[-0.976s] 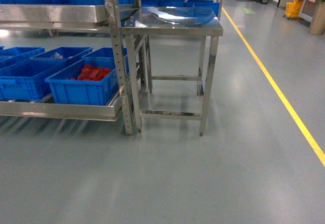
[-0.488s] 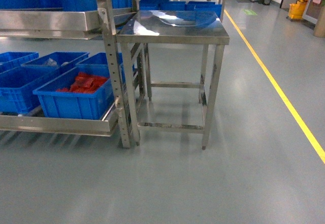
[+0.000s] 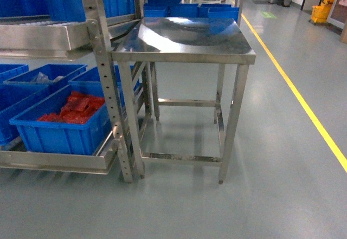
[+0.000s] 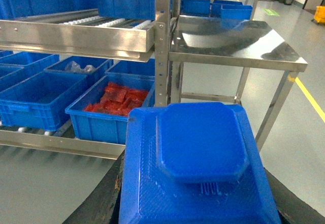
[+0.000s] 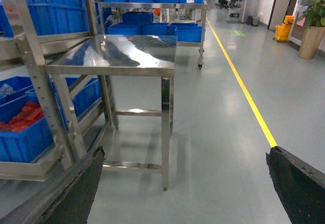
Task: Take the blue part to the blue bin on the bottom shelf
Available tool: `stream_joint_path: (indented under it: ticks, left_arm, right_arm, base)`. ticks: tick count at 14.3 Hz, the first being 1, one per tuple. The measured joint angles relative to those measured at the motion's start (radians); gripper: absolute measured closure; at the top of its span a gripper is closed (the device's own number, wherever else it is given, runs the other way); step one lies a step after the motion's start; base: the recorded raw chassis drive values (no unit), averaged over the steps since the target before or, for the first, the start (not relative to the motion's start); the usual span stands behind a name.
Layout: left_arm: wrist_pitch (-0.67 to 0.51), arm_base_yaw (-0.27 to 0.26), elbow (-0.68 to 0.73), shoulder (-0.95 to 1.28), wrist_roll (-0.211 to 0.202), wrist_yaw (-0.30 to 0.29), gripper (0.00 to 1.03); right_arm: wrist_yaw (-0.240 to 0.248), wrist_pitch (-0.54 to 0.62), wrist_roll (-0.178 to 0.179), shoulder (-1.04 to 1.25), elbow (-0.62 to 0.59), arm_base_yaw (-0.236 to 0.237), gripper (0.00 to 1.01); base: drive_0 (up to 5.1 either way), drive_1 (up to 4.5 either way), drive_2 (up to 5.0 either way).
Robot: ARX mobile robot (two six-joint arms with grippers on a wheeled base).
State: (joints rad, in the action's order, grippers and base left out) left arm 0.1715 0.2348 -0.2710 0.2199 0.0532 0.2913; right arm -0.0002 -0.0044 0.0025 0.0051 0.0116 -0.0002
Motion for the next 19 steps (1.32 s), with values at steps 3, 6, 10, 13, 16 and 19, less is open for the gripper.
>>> stream_joint_path:
  ticks: [3,6,10,13,16,19]
  left_arm:
    - [0.000,0.000,0.000,0.000,0.000,0.001,0.60]
    - [-0.002,0.000,0.000,-0.002,0.000,0.002,0.60]
    - [0.002,0.000,0.000,0.002,0.000,0.000,0.60]
    - [0.003,0.000,0.000,0.000,0.000,0.001,0.60]
    - [0.001,0.000,0.000,0.007,0.000,0.000,0.60]
    - [0.000,0.000,0.000,0.000,0.000,-0.003,0.60]
  right_arm:
    - [0.000,0.002,0.000,0.000,0.000,0.000,0.03]
    - [0.000,0.001,0.000,0.000,0.000,0.000,0.03]
    - [0.000,-0.001,0.000,0.000,0.000,0.000,0.03]
    - [0.000,-0.002,0.000,0.000,0.000,0.000,0.03]
    - [0.000,0.009,0.000,0.000,0.000,0.000,0.03]
    - [0.003,0.000,0.000,0.000,0.000,0.000,0.03]
  base:
    - [0.0,4.13,-4.1]
    - [0.0,4.13,-4.1]
    - [0.0,4.18,-4.1]
    - [0.2,4.32,-4.0]
    - [0.2,4.32,-4.0]
    - [-3.2,3.19,0.4]
